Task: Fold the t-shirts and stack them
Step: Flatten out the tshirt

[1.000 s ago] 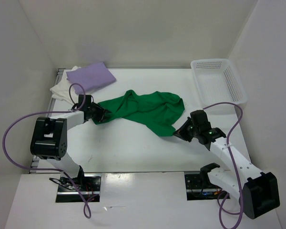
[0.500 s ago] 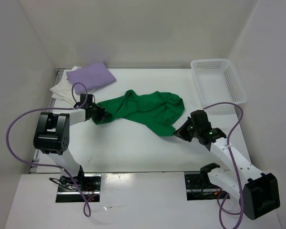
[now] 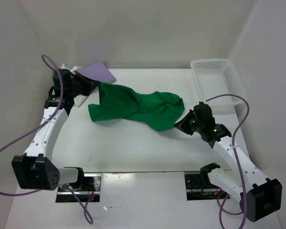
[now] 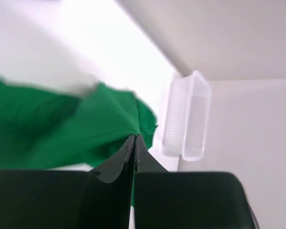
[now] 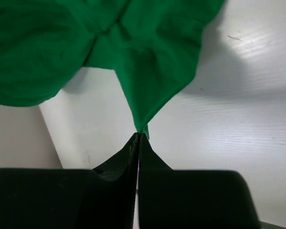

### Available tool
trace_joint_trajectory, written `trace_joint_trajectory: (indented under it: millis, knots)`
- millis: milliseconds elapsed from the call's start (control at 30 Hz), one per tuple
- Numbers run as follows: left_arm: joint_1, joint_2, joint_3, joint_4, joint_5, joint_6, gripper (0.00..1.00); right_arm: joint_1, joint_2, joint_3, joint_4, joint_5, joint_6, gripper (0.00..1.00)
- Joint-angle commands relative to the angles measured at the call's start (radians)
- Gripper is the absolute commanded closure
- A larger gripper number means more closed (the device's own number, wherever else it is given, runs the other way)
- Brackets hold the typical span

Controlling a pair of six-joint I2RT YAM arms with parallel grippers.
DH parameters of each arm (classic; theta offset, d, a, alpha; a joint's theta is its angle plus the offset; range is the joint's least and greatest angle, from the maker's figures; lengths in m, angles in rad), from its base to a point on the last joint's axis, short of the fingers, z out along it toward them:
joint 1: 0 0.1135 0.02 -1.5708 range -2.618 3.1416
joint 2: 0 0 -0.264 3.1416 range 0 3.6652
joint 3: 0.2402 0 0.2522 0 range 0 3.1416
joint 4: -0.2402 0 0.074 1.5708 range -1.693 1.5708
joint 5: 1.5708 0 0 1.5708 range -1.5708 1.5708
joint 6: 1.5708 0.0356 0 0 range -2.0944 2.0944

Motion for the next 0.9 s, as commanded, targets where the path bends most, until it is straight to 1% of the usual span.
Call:
trace_joint_trajectory:
  millis: [0, 100, 133, 200, 300, 367, 400, 433, 500, 533, 567, 600, 633, 667, 700, 733, 767, 800, 833, 867]
  knots:
    - [0.012, -0.059, 0.122, -0.117, -0.011, 0.094, 1.0, -0.003, -0.048, 0.107, -0.042, 0.022, -0.051, 1.0]
    - [0.012, -0.072, 0.297, -0.164, -0.009, 0.125, 1.0, -0.003, -0.072, 0.15, -0.079, 0.022, -0.076, 1.0]
    - [0.012, -0.072, 0.415, -0.198, -0.023, 0.135, 1.0, -0.003, -0.086, 0.16, -0.093, 0.033, -0.076, 1.0]
    - [0.012, -0.062, 0.538, -0.23, -0.037, 0.16, 1.0, -0.003, -0.097, 0.174, -0.105, 0.042, -0.102, 1.0]
    - [0.012, -0.013, 0.693, -0.253, -0.046, 0.184, 1.0, -0.026, -0.108, 0.174, -0.105, 0.044, -0.122, 1.0]
    - [0.012, 0.057, 0.721, -0.239, -0.057, 0.185, 1.0, -0.041, -0.108, 0.174, -0.093, 0.033, -0.133, 1.0]
    - [0.012, 0.095, 0.759, -0.22, -0.057, 0.195, 1.0, -0.055, -0.108, 0.174, -0.093, 0.024, -0.133, 1.0]
    - [0.012, 0.187, 0.776, -0.207, -0.031, 0.195, 1.0, -0.064, -0.108, 0.174, -0.093, 0.024, -0.148, 1.0]
    - [0.021, 0.304, 0.819, -0.189, 0.007, 0.205, 1.0, -0.084, -0.085, 0.174, -0.093, 0.015, -0.176, 1.0]
    - [0.021, 0.424, 0.872, -0.198, 0.03, 0.214, 1.0, -0.107, -0.085, 0.174, -0.084, 0.015, -0.185, 1.0]
    - [0.021, 0.485, 0.905, -0.21, 0.05, 0.214, 1.0, -0.119, -0.074, 0.163, -0.084, 0.004, -0.197, 1.0]
    - [0.021, 0.543, 0.946, -0.256, 0.05, 0.214, 1.0, -0.132, -0.074, 0.163, -0.084, -0.01, -0.197, 1.0]
    - [0.011, 0.636, 0.981, -0.268, 0.04, 0.237, 1.0, -0.156, -0.074, 0.151, -0.084, -0.01, -0.206, 1.0]
    - [-0.003, 0.677, 1.009, -0.269, -0.02, 0.255, 0.99, -0.156, -0.065, 0.142, -0.075, -0.019, -0.206, 1.0]
    - [-0.014, 0.717, 1.067, -0.281, -0.039, 0.266, 0.98, -0.169, -0.056, 0.141, -0.075, -0.019, -0.206, 1.0]
    - [-0.026, 0.807, 1.103, -0.296, -0.039, 0.275, 0.96, -0.169, -0.046, 0.141, -0.066, -0.019, -0.206, 1.0]
    - [-0.026, 0.853, 1.141, -0.307, -0.051, 0.275, 0.94, -0.169, -0.036, 0.141, -0.055, -0.019, -0.206, 1.0]
    - [-0.04, 0.899, 1.219, -0.336, -0.071, 0.275, 0.91, -0.169, -0.007, 0.141, -0.055, -0.019, -0.206, 1.0]
    - [-0.04, 0.965, 1.241, -0.345, -0.083, 0.275, 0.86, -0.169, 0.004, 0.141, -0.055, -0.019, -0.206, 1.0]
    - [-0.04, 0.99, 1.256, -0.345, -0.083, 0.275, 0.75, -0.169, 0.004, 0.152, -0.044, -0.019, -0.206, 1.0]
